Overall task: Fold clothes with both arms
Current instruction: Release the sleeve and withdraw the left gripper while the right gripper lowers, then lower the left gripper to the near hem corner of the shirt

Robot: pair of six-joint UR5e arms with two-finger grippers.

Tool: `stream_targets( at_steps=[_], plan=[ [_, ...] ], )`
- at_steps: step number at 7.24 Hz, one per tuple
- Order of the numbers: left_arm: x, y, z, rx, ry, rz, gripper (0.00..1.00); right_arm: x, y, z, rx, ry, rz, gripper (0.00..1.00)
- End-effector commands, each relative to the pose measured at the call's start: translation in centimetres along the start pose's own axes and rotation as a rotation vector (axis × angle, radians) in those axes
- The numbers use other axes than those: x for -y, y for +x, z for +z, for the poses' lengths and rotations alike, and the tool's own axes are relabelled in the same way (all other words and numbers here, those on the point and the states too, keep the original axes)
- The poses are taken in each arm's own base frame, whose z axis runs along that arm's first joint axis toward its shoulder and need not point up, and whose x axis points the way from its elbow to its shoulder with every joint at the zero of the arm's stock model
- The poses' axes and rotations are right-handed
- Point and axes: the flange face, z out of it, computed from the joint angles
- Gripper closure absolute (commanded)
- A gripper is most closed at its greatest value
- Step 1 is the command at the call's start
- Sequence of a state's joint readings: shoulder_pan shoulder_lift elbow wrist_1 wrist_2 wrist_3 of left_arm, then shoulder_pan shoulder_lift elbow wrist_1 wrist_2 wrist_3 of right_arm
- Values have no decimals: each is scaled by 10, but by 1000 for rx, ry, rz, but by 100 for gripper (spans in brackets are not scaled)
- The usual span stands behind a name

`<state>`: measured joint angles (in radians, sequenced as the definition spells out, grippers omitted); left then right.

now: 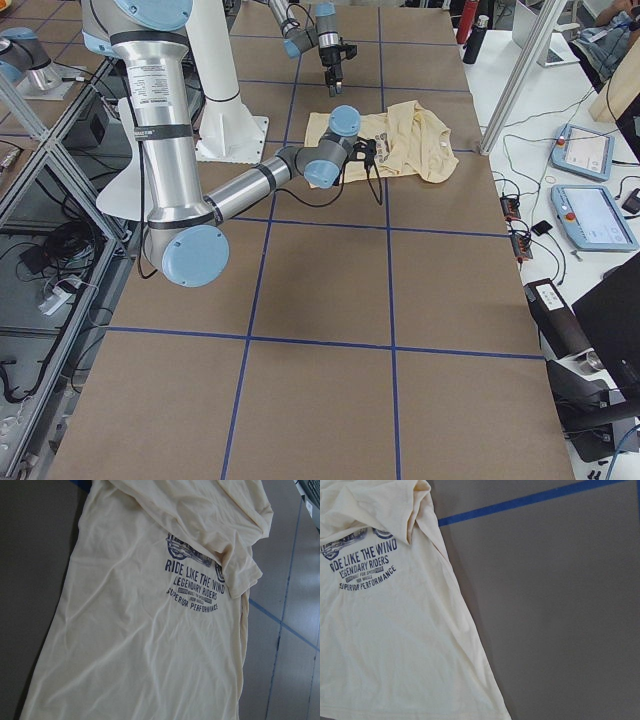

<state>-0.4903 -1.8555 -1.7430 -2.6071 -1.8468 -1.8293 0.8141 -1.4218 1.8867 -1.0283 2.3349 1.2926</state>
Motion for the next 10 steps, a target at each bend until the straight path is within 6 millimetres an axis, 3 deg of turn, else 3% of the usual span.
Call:
stream_targets(
  at_steps=[1, 2, 4, 6, 10],
  plan=[
    [-31, -13, 26, 85, 29, -21, 1, -1, 0, 2, 0, -4, -1, 0],
    [-34, -24, 34, 106, 33, -23, 1, -1, -1, 2, 1, -3, -2, 0],
    [-37, -29, 36, 115, 29, -23, 1, -1, -1, 2, 1, -3, -2, 0],
    [-33, -47, 30, 145, 36, -28, 1, -1, 0, 1, 0, -2, -1, 0],
    [-39, -58, 33, 172, 28, -30, 1, -1, -1, 1, 1, -3, 0, 0]
  ],
)
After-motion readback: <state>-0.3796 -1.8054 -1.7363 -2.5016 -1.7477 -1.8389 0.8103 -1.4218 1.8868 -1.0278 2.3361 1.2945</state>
